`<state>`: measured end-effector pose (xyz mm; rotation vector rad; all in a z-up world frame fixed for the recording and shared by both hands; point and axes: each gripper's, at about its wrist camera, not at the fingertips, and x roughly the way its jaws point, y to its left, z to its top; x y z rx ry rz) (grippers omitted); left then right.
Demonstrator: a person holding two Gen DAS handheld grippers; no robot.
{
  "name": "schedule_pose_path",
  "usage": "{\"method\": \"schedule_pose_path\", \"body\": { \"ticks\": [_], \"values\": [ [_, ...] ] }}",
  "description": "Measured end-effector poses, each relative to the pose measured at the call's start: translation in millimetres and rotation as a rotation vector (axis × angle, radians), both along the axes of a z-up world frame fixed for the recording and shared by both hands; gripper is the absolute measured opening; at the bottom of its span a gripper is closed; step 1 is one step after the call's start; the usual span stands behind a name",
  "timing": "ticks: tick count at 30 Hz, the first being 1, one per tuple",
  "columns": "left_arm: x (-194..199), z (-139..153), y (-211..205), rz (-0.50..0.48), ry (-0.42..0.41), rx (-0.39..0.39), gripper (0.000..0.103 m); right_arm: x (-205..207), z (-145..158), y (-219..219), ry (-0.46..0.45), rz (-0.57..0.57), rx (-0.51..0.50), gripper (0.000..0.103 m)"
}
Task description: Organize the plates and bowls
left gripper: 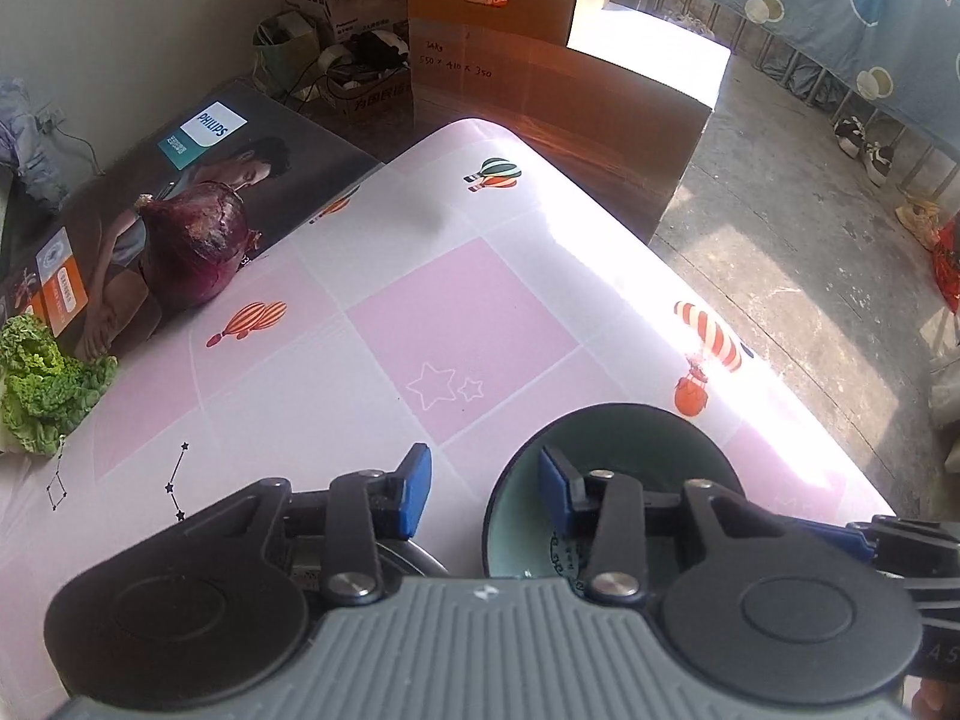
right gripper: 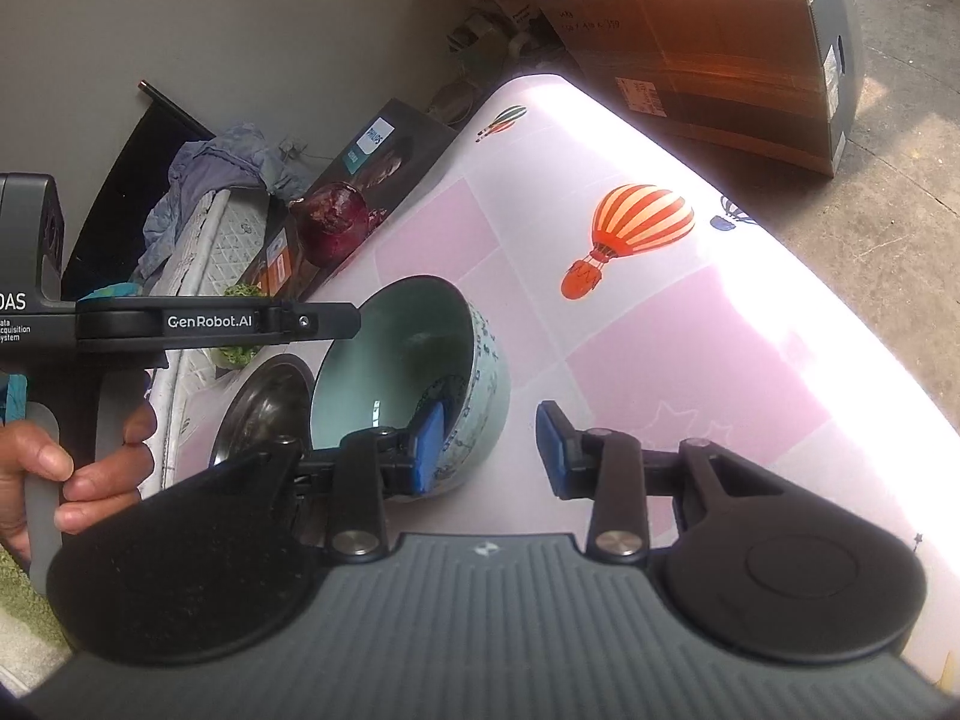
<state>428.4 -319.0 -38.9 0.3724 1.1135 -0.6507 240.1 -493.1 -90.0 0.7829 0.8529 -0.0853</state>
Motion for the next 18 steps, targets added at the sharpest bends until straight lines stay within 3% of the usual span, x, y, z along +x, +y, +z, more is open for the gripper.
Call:
{"method": "schedule_pose_path", "body": {
  "ticks": [3, 6, 11, 14, 18],
  "values": [
    [1, -6, -5, 0.001, 0.019, 0.014, 0.027, 4, -3, 0, 0.001, 0.007, 0.017, 0.031],
    [0, -9, -9, 0.012, 0.043, 0.017, 0.017, 4, -3, 0, -0.014, 0.019, 0.027, 0.022],
    [-1, -8, -7, 0.039, 0.084, 0.002, 0.017, 6, 2, 3, -0.026, 0.041, -0.006, 0.013],
    [-3, -8, -5, 0.033, 0.120, -0.011, 0.017, 3, 3, -1, -0.020, 0.029, -0.021, 0.012],
    [-3, -13, -11, 0.033, 0.121, 0.027, 0.017, 2, -2, -4, 0.002, 0.029, 0.033, 0.016]
  ]
}}
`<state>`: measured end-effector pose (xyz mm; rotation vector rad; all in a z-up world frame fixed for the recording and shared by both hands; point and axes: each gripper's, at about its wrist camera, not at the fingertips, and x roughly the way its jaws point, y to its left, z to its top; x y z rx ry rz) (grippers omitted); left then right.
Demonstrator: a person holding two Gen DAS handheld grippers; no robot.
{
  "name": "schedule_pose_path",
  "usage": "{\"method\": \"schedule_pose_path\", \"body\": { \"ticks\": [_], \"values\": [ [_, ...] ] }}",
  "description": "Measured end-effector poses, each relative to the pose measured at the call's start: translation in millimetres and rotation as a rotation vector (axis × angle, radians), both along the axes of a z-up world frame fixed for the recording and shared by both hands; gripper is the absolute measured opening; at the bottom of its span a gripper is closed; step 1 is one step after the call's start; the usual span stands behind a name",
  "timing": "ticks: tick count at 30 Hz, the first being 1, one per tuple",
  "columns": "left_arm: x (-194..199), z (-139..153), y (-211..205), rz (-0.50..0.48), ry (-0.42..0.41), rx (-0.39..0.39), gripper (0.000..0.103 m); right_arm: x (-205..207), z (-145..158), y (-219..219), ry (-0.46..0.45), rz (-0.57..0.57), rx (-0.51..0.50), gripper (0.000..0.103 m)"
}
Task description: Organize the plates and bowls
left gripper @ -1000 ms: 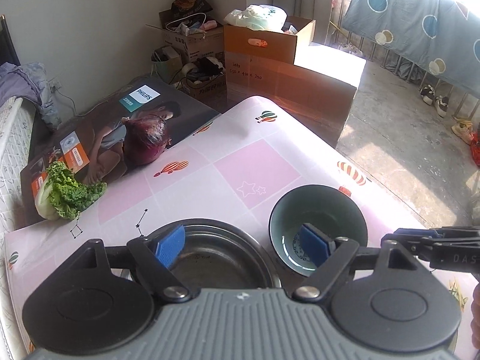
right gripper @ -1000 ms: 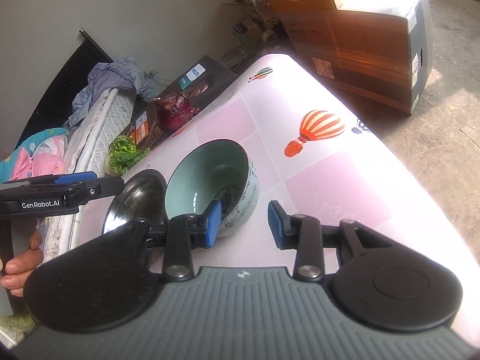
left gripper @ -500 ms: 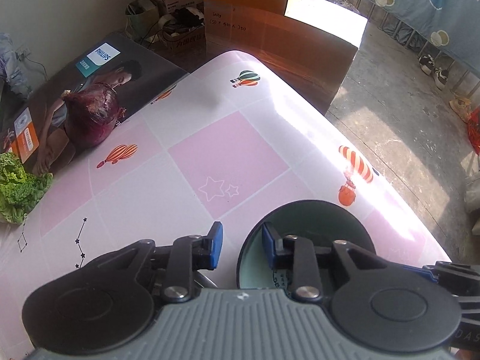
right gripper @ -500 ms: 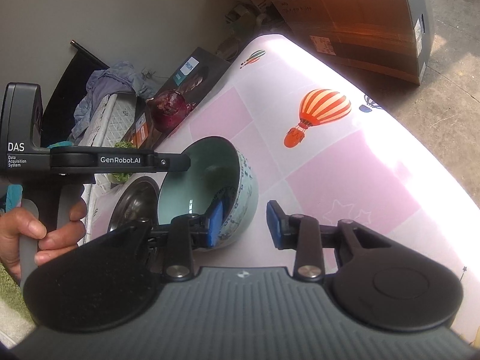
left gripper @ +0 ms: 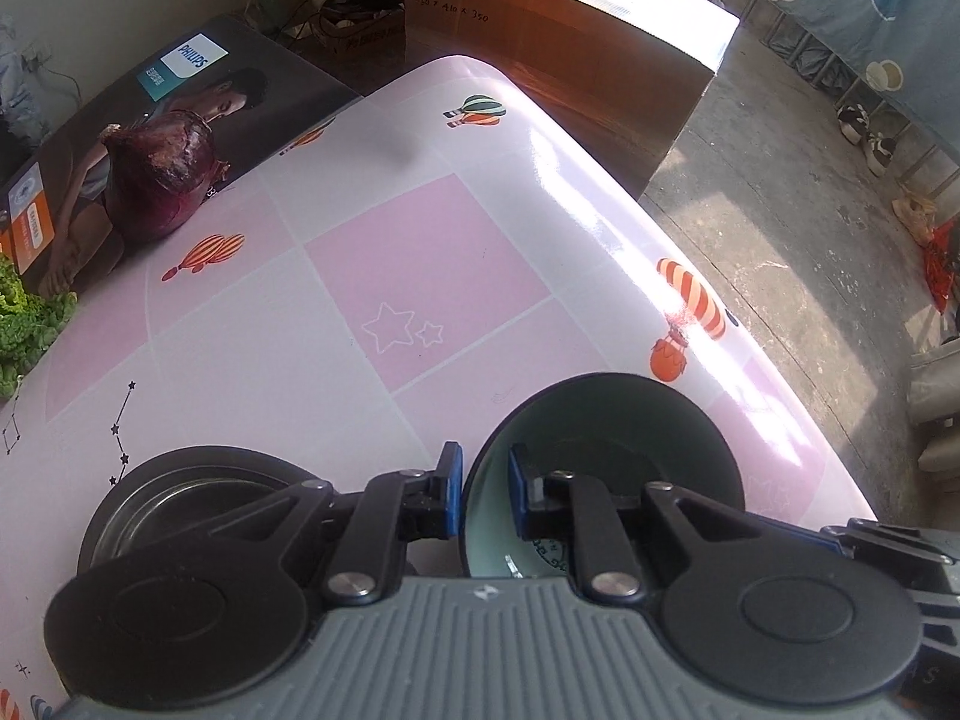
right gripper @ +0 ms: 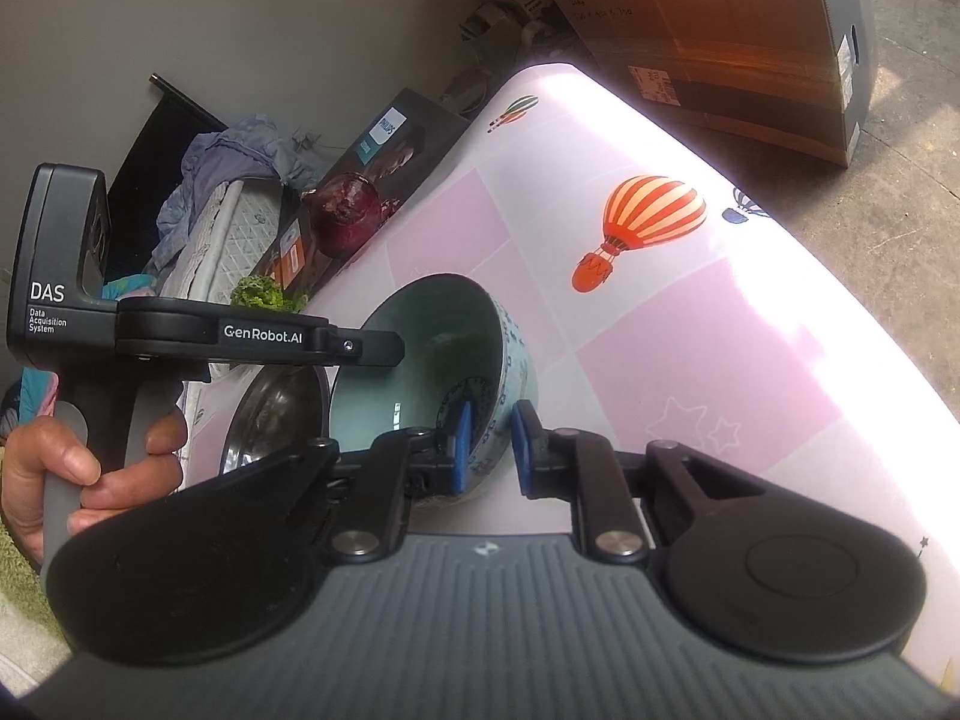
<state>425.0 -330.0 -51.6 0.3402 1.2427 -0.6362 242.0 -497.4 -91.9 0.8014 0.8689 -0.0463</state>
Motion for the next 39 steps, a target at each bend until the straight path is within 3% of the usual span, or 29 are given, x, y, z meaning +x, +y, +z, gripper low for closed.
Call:
{"method": "schedule_pose_path", "body": {
  "ticks": [13, 29, 39],
  "values": [
    [8, -13, -3, 0.036, 0.052, 0.017, 0.017, 14, -27, 1, 0.071, 0.000, 0.124, 0.032],
    [9, -7, 5, 0.079, 0.080, -0.031, 0.017, 12, -25, -4, 0.083, -0.024, 0.155, 0.028],
    [7, 16, 10, 0.094, 0.073, -0.082, 0.017, 9, 0, -10, 0.053, -0.033, 0.137, 0.028]
  ]
}}
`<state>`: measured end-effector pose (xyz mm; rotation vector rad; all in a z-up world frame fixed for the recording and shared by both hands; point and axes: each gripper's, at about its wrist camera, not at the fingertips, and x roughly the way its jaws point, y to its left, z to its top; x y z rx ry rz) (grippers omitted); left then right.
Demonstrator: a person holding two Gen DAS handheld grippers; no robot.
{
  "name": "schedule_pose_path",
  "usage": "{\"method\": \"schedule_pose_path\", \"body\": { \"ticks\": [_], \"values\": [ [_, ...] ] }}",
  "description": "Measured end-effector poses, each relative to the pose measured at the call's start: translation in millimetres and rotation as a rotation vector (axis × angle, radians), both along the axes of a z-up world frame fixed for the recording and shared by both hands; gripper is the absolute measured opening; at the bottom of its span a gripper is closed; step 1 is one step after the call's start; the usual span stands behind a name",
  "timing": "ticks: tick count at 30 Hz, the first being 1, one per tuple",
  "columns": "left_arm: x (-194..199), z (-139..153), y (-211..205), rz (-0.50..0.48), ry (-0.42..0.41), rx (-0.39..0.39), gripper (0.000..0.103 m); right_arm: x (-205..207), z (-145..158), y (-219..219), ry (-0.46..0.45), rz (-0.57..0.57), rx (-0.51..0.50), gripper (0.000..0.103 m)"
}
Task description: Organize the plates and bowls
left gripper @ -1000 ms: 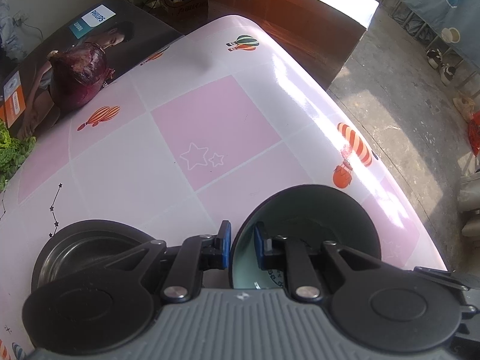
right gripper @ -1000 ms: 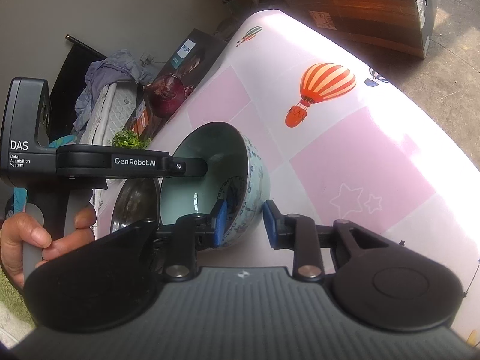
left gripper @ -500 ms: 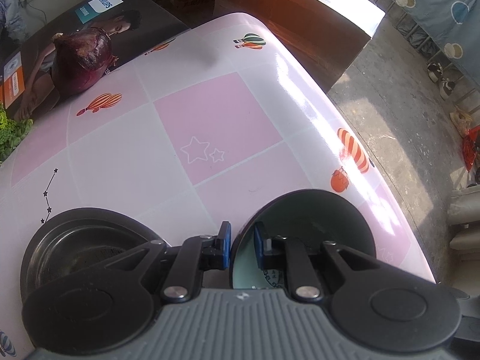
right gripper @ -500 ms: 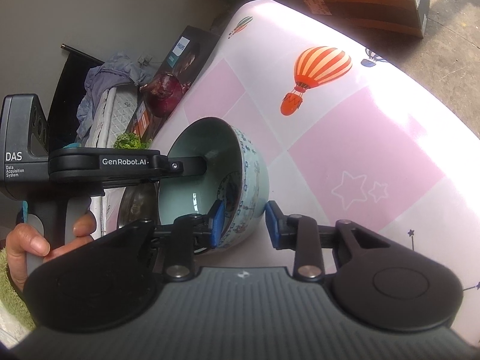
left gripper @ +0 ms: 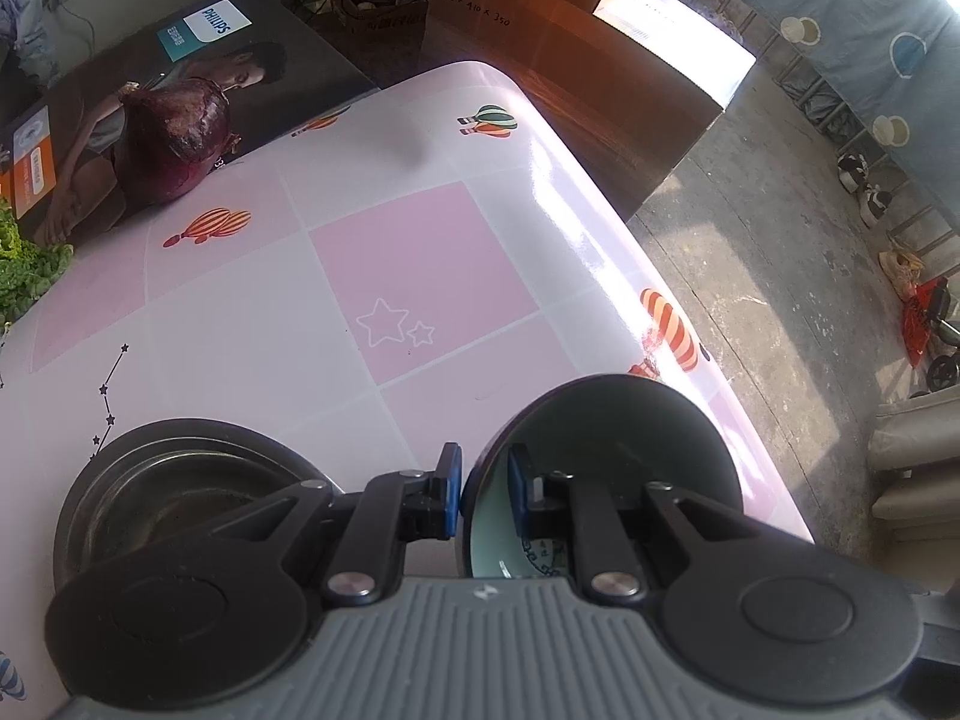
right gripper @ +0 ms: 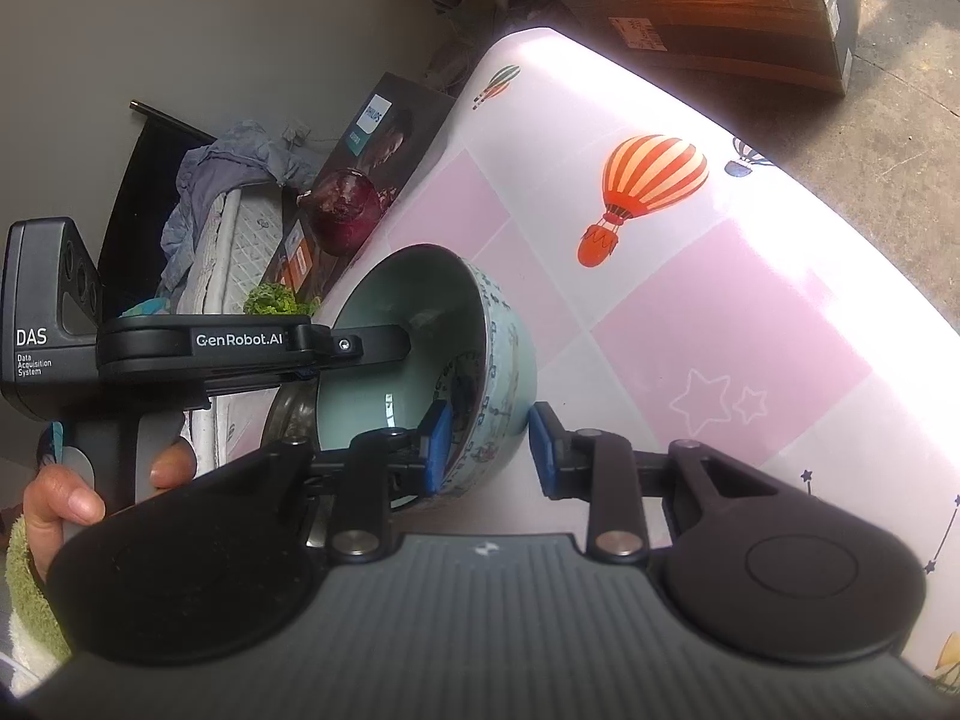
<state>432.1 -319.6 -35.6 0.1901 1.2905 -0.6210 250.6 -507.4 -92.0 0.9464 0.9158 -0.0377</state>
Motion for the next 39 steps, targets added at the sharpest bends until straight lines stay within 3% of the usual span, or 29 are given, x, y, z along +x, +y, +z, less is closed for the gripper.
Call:
{"method": "schedule_pose_path", "body": {
  "ticks": [9, 15, 22, 28, 34, 39],
  "values": [
    [4, 31, 33, 0.051, -0.030, -0.032, 0.017, 7, 36, 15, -0.049, 0.038, -0.019, 0.028],
    [7, 43, 81, 0.109, -0.048, -0.033, 0.017, 25, 48, 47, -0.063, 0.102, -0.003, 0.028],
    [21, 22, 141, 0.210, -0.027, 0.027, 0.017, 58, 37, 96, -0.050, 0.183, 0.037, 0.028],
    [27, -5, 167, 0.244, 0.023, 0.048, 0.017, 77, 13, 126, -0.004, 0.226, 0.043, 0.028],
    [25, -19, 173, 0.239, 0.034, 0.037, 0.017, 80, 8, 137, -0.010, 0.248, -0.044, 0.028],
    [21, -10, 171, 0.229, -0.003, 0.010, 0.027, 79, 25, 136, -0.070, 0.257, -0.130, 0.028]
  ]
}}
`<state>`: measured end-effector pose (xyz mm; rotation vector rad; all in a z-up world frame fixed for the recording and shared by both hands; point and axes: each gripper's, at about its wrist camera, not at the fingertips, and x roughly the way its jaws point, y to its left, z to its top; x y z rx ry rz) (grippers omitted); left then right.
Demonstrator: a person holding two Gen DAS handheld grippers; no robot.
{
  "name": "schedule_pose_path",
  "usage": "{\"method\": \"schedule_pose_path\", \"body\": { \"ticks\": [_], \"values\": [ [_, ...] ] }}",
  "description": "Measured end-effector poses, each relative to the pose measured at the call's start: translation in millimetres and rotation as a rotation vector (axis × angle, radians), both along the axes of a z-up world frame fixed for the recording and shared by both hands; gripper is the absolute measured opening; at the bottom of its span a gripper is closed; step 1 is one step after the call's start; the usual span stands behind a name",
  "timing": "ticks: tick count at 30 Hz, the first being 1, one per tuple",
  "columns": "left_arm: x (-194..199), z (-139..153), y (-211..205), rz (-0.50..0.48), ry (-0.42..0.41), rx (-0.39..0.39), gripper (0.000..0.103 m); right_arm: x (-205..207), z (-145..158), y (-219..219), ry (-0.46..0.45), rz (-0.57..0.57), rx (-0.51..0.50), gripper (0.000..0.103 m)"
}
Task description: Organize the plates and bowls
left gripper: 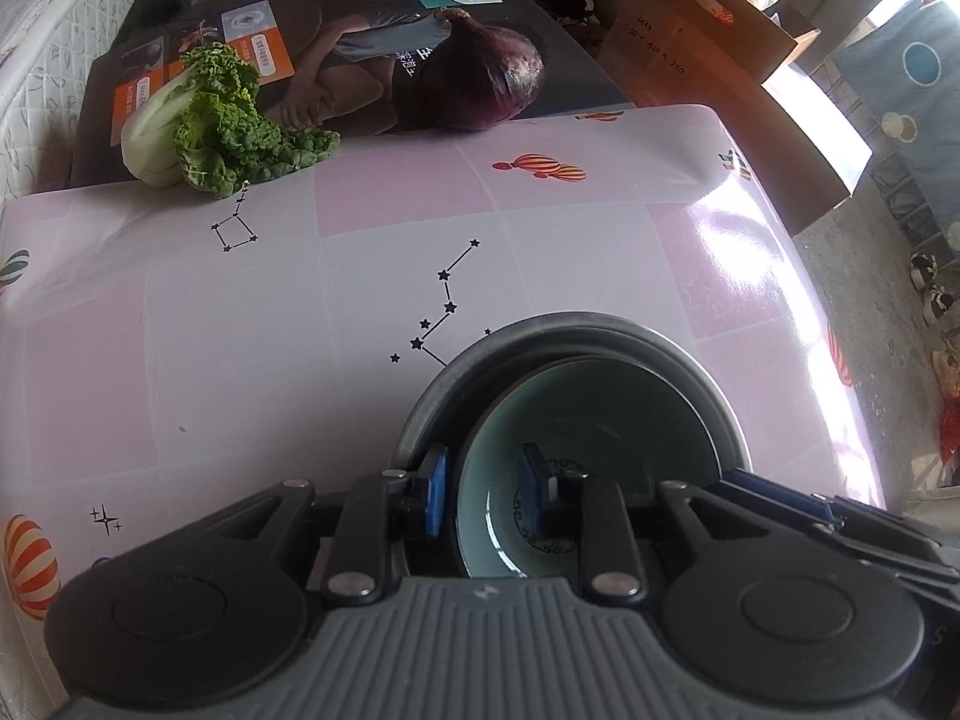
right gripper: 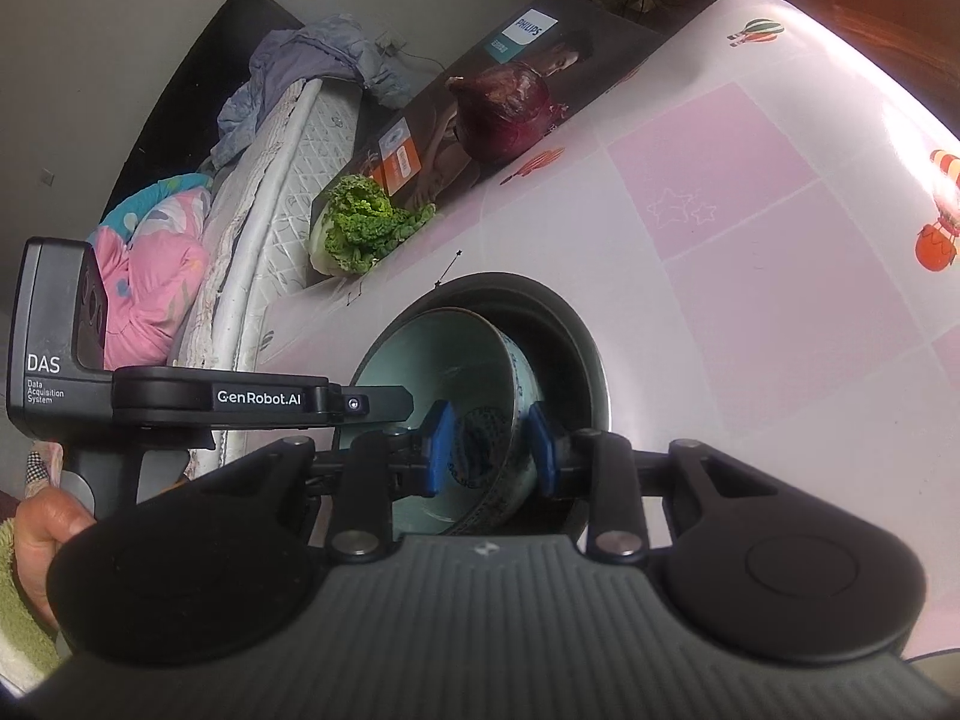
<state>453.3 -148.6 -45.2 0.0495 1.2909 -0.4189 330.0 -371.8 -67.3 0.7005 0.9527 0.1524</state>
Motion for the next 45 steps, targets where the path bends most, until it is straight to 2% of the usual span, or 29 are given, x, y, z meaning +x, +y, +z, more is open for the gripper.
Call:
{"method": "schedule_pose_path", "body": {
  "ticks": [2, 4, 5, 7, 10, 13, 15, 19, 21, 24, 29, 31, 33, 35, 37, 40, 45],
  "values": [
    [-3, 9, -1, -0.005, -0.025, -0.007, 0.035, -1, 8, 0, -0.025, 0.003, -0.019, 0.031],
    [-7, 19, 0, -0.012, -0.048, -0.014, 0.060, -5, 17, -2, -0.061, -0.002, -0.018, 0.035],
    [-10, 23, 2, -0.012, -0.062, -0.018, 0.064, -8, 23, -4, -0.078, -0.009, -0.020, 0.040],
    [-19, 35, 6, -0.012, -0.102, -0.024, 0.066, -20, 32, -9, -0.119, -0.027, -0.018, 0.046],
    [-37, 57, 15, -0.014, -0.159, -0.041, 0.077, -55, 49, -24, -0.182, -0.066, -0.008, 0.051],
    [-65, 80, 27, -0.041, -0.214, -0.068, 0.082, -96, 65, -38, -0.232, -0.097, -0.027, 0.058],
    [-87, 94, 35, -0.074, -0.257, -0.088, 0.087, -135, 77, -50, -0.260, -0.132, -0.085, 0.064],
    [-156, 122, 54, -0.123, -0.420, -0.077, 0.093, -210, 98, -65, -0.312, -0.221, -0.183, 0.081],
    [-191, 128, 63, -0.126, -0.485, -0.061, 0.094, -257, 106, -68, -0.335, -0.280, -0.244, 0.084],
    [-240, 126, 83, -0.103, -0.534, -0.076, 0.098, -316, 109, -60, -0.354, -0.346, -0.322, 0.088],
    [-311, 105, 111, -0.015, -0.552, -0.066, 0.098, -390, 101, -40, -0.391, -0.425, -0.431, 0.100],
    [-331, 98, 119, 0.018, -0.523, -0.069, 0.098, -409, 99, -36, -0.401, -0.436, -0.439, 0.102],
    [-345, 92, 129, 0.062, -0.467, -0.120, 0.098, -427, 97, -30, -0.396, -0.430, -0.460, 0.102],
    [-355, 83, 138, 0.108, -0.411, -0.160, 0.098, -438, 95, -25, -0.388, -0.423, -0.490, 0.102],
    [-360, 77, 140, 0.126, -0.386, -0.136, 0.098, -448, 94, -22, -0.380, -0.408, -0.510, 0.102],
    [-379, 69, 141, 0.152, -0.399, -0.083, 0.098, -457, 93, -15, -0.359, -0.390, -0.542, 0.102],
    [-401, 66, 135, 0.155, -0.425, -0.124, 0.103, -465, 103, 1, -0.351, -0.341, -0.698, 0.102]
  ]
}}
